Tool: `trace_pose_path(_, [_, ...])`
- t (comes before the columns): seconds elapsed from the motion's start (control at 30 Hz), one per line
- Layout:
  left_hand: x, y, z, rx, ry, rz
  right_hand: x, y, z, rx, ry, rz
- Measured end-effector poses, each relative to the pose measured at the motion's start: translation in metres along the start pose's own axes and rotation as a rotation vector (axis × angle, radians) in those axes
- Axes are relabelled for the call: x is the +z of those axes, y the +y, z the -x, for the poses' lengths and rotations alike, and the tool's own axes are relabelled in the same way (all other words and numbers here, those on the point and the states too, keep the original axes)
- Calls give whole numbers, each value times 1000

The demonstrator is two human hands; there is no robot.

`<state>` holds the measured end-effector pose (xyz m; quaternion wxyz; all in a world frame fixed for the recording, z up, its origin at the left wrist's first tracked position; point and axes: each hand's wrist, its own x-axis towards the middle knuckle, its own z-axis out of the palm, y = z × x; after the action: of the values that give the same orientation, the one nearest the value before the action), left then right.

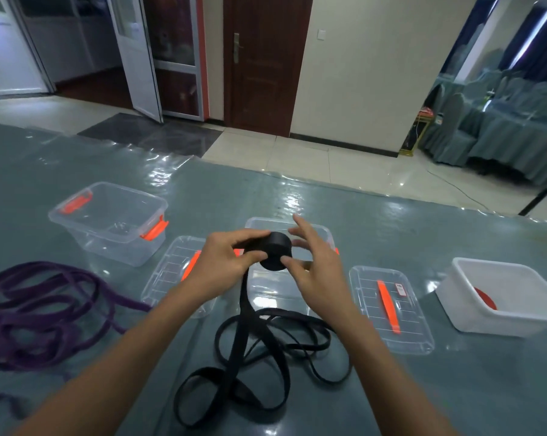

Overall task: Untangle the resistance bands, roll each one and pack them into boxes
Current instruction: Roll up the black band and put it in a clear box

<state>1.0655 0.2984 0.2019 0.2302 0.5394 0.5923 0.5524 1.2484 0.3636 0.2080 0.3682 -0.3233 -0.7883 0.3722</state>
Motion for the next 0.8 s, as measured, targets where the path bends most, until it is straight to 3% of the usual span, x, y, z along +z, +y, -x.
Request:
trace_pose_path(0.07, [-7,0,-1,12,-61,-25,-3,2,-6,-45,-61,146])
trace_pose_path(0.13, [-10,-1,-4,17,-77,15,-3,3,-11,-36,-33,140])
trace_pose_path(0.37, [-2,-13,1,-8,84,343,16,-8,-15,291,145,-626])
trace_pose_path(0.53, [-6,-28,0,-73,95,348,47,-6,-6,370,199,-836])
trace_pose_path(0.63, [-12,-39,-2,-109,69,274,53,2,-4,280,174,-533])
trace_pose_path(0.73, [-20,-48,-8,-57,-9,75,41,8,-9,34,72,-26])
trace_pose_path(0.8, [-22,-47,-15,-6,-86,23,34,7,-14,-75,-13,126])
